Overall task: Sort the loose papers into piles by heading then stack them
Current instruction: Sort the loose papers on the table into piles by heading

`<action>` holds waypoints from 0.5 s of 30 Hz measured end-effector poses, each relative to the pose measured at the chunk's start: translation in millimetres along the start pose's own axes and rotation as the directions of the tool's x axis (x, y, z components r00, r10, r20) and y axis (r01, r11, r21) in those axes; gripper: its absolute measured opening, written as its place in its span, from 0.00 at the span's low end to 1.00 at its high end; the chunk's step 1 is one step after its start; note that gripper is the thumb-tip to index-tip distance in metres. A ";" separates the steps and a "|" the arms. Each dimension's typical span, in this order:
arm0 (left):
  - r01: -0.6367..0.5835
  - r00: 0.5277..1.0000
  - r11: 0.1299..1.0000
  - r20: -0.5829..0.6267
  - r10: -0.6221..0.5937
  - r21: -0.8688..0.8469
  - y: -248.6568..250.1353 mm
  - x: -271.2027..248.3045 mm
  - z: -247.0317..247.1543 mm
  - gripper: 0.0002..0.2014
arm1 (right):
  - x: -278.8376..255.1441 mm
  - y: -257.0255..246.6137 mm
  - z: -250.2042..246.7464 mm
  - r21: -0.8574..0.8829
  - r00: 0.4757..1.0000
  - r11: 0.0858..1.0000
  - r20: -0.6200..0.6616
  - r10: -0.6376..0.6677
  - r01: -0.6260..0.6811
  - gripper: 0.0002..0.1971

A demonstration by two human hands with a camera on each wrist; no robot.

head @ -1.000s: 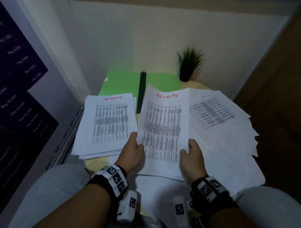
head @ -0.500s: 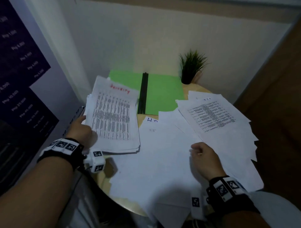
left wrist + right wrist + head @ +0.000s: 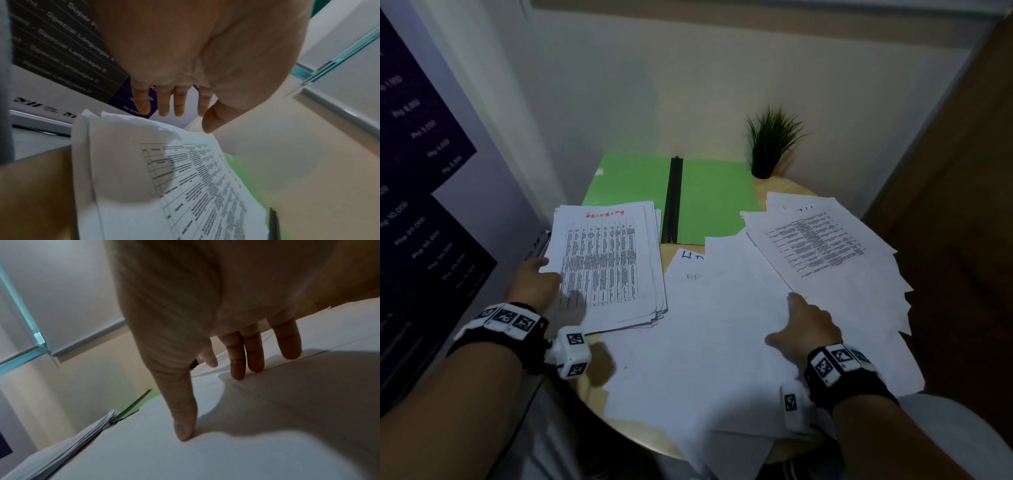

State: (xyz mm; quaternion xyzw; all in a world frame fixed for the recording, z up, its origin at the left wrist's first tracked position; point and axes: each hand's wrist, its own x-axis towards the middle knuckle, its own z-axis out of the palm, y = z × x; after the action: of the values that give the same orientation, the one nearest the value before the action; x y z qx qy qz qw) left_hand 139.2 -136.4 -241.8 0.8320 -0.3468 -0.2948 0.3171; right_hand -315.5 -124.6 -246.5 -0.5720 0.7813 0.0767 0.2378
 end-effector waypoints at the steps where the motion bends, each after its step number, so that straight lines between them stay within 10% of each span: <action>1: -0.021 1.000 0.999 -0.007 0.021 -0.049 3.2 -6.9 0.4 0.22 | 1.0 -1.1 1.1 -0.001 1.000 1.000 0.004 0.006 -0.006 0.52; 15: -0.353 0.864 0.878 0.247 0.438 -0.322 53.9 -159.4 44.4 0.11 | -14.4 2.4 8.9 -0.089 0.999 0.996 0.043 0.034 -0.030 0.60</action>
State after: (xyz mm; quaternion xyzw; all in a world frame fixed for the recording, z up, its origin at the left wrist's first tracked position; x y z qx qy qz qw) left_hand -6.7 -59.0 -187.0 0.6346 -0.5143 -0.3946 0.4209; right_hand -311.9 -107.9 -248.0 -0.5677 0.7807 0.1275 0.2281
